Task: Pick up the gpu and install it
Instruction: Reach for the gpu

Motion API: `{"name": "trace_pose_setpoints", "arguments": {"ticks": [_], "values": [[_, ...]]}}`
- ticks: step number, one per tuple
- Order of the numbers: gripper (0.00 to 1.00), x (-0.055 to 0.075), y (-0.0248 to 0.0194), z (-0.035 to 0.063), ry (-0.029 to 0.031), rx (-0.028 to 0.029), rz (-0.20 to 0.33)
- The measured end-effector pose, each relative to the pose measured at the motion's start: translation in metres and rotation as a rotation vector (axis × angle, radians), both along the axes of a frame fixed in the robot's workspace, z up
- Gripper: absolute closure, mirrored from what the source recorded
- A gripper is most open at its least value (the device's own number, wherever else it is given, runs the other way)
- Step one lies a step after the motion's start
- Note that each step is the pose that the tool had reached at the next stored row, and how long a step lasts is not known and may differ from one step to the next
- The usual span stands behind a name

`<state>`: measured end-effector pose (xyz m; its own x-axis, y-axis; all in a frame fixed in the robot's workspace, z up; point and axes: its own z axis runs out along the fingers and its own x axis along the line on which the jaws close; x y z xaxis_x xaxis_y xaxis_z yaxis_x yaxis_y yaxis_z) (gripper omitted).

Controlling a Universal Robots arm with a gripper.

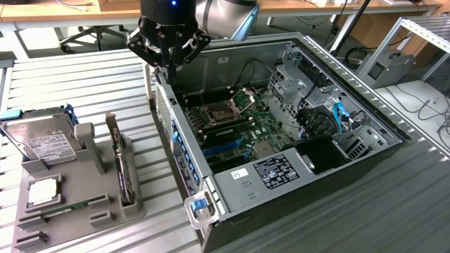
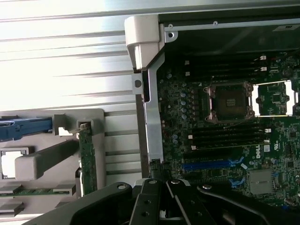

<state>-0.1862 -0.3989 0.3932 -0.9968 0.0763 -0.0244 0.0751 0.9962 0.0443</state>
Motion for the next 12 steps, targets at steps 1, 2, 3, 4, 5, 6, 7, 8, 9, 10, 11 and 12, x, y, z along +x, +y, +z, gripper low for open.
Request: {"name": "trace_pose_setpoints", "arguments": {"ticks": [1,2,3,4,5,6,7,8,9,10,11,12], "values": [[0.89,-0.0003,0.0,0.0,-0.0001,0.0001,0.0],[0.89,-0.0005,0.0,0.0,0.0,0.0,0.0],[0.89,-0.0008,0.0,0.0,0.0,0.0,0.0],[0.89,-0.001,0.0,0.0,0.0,0.0,0.0],[0.89,-0.0012,0.0,0.0,0.0,0.0,0.0],[0.89,-0.0014,0.0,0.0,0.0,0.0,0.0],[0.89,-0.0016,0.0,0.0,0.0,0.0,0.0],[0.89,-0.0018,0.0,0.0,0.0,0.0,0.0],[0.89,-0.002,0.0,0.0,0.0,0.0,0.0],[0.89,-0.0022,0.0,0.0,-0.0001,0.0,0.0],[0.89,-0.0024,0.0,0.0,0.0,0.0,0.0],[0.89,-0.0027,0.0,0.0,0.0,0.0001,0.0]]}}
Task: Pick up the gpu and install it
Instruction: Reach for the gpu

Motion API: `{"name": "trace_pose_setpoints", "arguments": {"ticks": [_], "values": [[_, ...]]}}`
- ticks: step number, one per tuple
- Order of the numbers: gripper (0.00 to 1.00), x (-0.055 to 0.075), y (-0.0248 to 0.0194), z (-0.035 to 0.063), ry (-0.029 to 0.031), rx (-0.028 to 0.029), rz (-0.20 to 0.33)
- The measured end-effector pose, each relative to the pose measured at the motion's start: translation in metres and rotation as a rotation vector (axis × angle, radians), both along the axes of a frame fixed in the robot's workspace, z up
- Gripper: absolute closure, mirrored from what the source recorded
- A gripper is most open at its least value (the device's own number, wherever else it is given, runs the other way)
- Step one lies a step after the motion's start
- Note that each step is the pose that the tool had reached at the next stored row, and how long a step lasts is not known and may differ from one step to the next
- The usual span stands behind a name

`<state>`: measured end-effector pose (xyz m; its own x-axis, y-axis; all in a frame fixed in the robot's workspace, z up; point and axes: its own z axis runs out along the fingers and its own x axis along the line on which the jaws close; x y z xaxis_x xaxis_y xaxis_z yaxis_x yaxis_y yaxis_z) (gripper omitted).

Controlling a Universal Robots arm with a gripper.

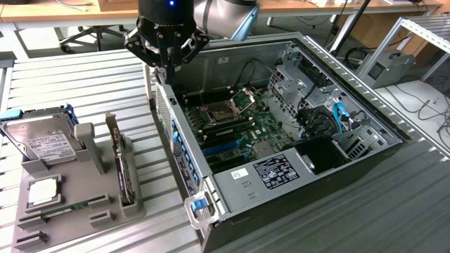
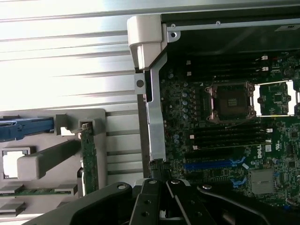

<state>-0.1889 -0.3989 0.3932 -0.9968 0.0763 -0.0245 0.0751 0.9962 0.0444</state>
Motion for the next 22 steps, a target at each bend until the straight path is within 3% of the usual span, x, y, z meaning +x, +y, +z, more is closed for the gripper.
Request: {"name": "trace_pose_setpoints", "arguments": {"ticks": [22], "values": [[0.89,-0.0083,0.0,-0.0001,0.0,0.0,0.0]]}}
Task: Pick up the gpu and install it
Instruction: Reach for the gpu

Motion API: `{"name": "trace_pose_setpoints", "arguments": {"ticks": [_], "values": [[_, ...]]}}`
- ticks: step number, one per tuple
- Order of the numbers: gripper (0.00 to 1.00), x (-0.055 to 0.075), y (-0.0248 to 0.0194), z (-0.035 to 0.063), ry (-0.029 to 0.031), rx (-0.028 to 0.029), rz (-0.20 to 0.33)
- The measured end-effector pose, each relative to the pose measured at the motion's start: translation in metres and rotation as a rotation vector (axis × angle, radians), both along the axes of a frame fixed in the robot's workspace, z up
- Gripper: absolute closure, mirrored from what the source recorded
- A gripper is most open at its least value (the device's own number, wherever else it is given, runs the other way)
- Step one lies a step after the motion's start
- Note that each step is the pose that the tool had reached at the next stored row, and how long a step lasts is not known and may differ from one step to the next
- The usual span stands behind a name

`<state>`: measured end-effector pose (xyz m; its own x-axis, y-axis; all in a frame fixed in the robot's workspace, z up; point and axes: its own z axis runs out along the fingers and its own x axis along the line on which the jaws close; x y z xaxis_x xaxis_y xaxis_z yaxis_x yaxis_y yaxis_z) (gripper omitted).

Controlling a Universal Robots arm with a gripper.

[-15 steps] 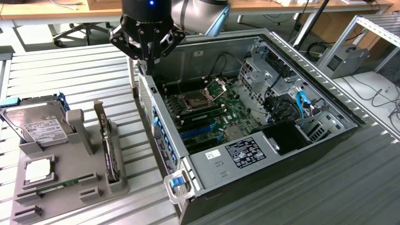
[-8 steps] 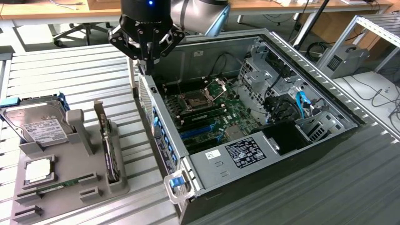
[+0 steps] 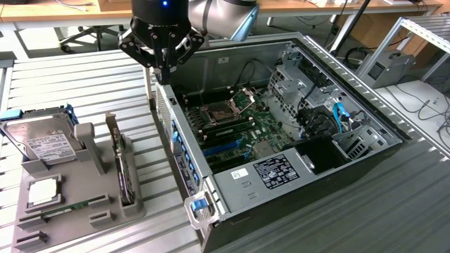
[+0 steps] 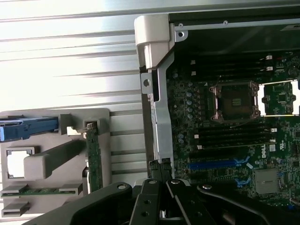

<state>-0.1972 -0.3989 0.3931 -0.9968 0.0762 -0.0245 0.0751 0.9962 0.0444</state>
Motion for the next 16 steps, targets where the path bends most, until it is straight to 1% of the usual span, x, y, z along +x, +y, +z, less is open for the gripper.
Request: {"name": "trace_pose_setpoints", "arguments": {"ticks": [16], "values": [[0.89,-0.0053,0.0,0.0,0.0,0.0,0.0]]}}
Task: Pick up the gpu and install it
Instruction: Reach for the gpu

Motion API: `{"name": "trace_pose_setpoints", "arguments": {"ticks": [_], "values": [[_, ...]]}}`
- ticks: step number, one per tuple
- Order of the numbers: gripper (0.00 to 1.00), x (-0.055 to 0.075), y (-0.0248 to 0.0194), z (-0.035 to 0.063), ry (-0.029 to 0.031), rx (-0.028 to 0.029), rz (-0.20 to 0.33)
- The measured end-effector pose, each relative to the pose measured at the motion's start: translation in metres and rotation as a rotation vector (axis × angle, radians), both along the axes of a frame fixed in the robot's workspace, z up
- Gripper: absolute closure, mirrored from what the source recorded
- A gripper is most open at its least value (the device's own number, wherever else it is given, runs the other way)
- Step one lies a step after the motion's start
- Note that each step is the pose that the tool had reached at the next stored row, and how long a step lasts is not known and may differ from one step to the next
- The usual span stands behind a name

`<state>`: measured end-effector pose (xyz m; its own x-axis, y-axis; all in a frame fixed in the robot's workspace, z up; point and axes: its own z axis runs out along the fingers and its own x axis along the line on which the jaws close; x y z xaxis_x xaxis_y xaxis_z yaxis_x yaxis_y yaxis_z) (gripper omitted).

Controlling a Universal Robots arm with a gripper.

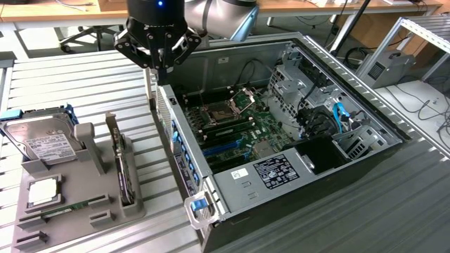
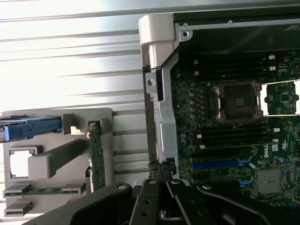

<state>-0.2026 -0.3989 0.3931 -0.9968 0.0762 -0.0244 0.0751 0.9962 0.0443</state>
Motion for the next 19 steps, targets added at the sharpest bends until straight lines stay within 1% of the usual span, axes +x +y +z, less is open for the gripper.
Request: {"name": "trace_pose_setpoints", "arguments": {"ticks": [19], "values": [[0.89,-0.0076,0.0,-0.0001,0.0,0.0,0.0]]}}
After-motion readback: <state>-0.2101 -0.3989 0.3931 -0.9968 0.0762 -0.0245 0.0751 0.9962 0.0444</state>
